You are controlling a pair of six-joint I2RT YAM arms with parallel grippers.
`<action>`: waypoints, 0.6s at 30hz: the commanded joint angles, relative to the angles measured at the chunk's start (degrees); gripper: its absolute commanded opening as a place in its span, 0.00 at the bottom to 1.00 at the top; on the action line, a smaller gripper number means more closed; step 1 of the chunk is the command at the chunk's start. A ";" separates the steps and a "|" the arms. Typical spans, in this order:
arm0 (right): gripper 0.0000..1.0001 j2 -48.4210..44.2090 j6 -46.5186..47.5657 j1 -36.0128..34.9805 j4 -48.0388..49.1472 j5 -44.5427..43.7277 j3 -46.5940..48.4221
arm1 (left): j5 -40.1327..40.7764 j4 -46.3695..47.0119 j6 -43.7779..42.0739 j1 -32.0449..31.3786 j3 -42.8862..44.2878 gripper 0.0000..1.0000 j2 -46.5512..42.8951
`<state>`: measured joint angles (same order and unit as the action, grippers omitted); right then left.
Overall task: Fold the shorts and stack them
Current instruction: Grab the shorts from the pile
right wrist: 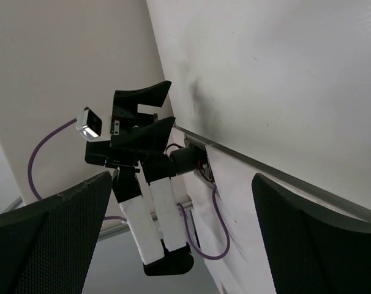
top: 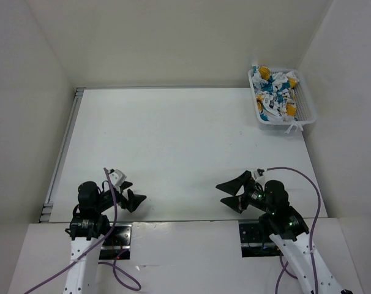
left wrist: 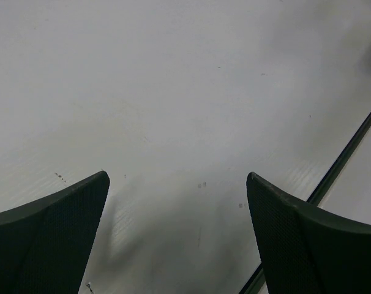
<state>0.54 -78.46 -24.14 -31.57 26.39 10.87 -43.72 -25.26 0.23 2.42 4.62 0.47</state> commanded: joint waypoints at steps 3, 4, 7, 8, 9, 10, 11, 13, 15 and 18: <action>1.00 -0.71 -2.49 -0.64 -1.66 1.38 -1.29 | -1.63 0.56 -0.23 -0.22 1.44 0.99 -6.80; 1.00 -0.71 -2.49 -0.64 0.70 2.43 -2.25 | -2.84 0.56 -0.23 -0.22 1.44 0.99 -6.80; 1.00 -0.71 -2.49 -0.64 3.36 3.23 -3.58 | -7.16 -2.07 -0.23 -0.22 2.06 0.99 -6.80; 1.00 -0.71 -2.49 -0.64 3.36 3.23 -3.58 | -7.16 -1.12 -0.23 -0.22 2.06 0.99 -6.80; 1.00 -0.71 -3.01 -0.64 3.36 3.23 -3.58 | -6.55 0.80 -0.23 -0.22 2.06 0.99 -6.80; 1.00 -0.71 -3.02 -0.64 5.19 4.18 -3.58 | -3.76 7.35 -0.23 -0.22 2.06 0.99 -6.80; 1.00 -0.71 -3.72 -0.64 8.60 5.50 -4.62 | -1.74 11.59 -0.23 -0.22 2.06 0.99 -6.80; 1.00 -0.71 -5.65 -0.64 17.47 6.74 -6.57 | 7.27 25.51 -0.23 -0.22 2.76 0.99 -6.19; 1.00 0.07 -2.26 -0.64 14.72 1.76 -0.90 | 12.59 28.16 -0.23 -0.22 6.26 0.99 -4.70; 1.00 9.27 4.94 -0.64 9.51 -5.72 9.73 | 17.88 19.05 -0.23 -0.22 15.11 0.99 0.90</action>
<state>3.60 -79.83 -24.25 -24.86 26.81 9.63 -33.43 -10.83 0.27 2.37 10.74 0.62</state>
